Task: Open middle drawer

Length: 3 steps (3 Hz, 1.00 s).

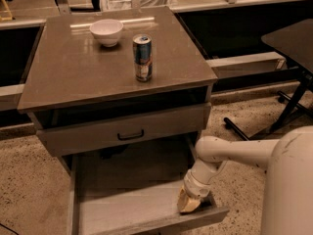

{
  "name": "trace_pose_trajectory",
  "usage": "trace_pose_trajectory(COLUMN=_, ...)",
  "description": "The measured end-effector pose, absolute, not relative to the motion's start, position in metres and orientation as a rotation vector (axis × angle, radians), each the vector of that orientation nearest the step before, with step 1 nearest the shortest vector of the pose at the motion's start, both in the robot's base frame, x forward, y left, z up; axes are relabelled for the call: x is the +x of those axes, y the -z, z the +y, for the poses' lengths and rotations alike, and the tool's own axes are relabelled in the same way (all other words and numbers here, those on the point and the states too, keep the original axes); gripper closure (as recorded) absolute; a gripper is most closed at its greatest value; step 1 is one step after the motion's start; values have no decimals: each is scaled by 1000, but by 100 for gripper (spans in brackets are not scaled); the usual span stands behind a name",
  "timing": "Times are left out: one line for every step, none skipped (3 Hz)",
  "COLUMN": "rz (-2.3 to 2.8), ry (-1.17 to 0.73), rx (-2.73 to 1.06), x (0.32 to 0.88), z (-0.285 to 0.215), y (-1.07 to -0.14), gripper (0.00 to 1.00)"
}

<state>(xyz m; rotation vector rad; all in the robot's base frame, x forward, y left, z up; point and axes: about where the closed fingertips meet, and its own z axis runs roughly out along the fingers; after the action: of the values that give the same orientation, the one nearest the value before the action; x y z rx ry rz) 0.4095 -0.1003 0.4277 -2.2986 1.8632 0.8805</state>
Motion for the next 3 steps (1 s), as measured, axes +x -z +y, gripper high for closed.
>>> trace_pose_trajectory(rz=1747, ry=-785, rx=-2166, x=429, z=-91, y=-452, gripper=71)
trace_pose_trajectory(rz=1646, ry=-724, rx=-2071, x=446, z=-83, y=-468, gripper=48)
trace_pose_trajectory(rz=1635, ry=-720, rx=-2069, x=445, z=-83, y=-468, gripper=25)
